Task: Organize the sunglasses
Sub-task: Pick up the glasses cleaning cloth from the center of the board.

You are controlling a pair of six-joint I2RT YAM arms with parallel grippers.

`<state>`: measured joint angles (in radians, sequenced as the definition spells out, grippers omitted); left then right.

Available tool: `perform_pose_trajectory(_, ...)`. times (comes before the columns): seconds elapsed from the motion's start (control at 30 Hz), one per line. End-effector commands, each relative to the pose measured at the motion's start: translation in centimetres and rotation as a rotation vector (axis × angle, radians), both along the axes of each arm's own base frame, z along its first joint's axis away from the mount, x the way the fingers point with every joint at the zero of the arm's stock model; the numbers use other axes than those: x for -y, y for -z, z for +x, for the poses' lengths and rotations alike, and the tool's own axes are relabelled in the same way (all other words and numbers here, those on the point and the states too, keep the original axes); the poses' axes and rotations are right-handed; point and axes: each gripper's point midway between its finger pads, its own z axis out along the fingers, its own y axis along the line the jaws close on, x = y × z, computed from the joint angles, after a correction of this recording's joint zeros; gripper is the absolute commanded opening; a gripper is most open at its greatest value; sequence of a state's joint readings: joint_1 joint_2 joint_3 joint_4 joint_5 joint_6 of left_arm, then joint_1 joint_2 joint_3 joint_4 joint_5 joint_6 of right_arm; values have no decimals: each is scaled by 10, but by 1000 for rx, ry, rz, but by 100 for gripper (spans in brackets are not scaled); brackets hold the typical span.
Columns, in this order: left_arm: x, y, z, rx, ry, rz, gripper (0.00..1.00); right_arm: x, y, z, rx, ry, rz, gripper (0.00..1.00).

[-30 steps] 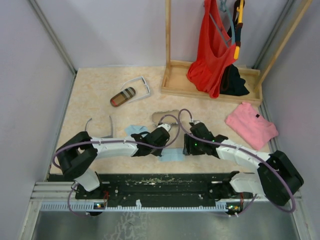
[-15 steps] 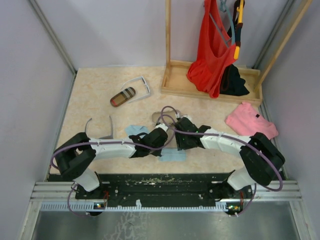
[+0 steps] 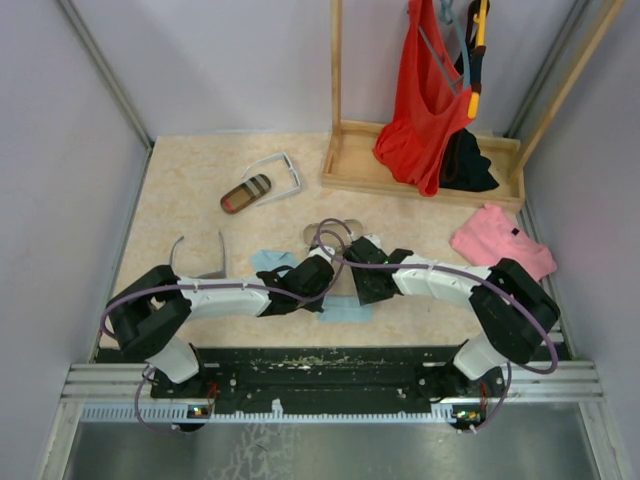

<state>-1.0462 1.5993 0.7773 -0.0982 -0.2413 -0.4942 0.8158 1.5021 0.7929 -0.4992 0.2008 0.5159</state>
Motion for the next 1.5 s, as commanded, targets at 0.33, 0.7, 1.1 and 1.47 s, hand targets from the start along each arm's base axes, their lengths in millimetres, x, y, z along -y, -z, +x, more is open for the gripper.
perform_pose_trajectory(0.33, -25, 35, -28, -106, 75, 126, 1, -13, 15, -7, -50, -48, -38, 30)
perform_pose_trajectory(0.7, -23, 34, -29, -107, 79, 113, 1, -20, 25, -18, -96, -48, 3, 3)
perform_pose_trajectory(1.1, -2, 3, -14, -31, 74, 6, 1, -36, -19, 12, 153, -60, 173, 0)
perform_pose_trajectory(1.47, 0, -37, 24, 90, -3, -40, 1, -32, -67, 46, 361, -25, 210, 0)
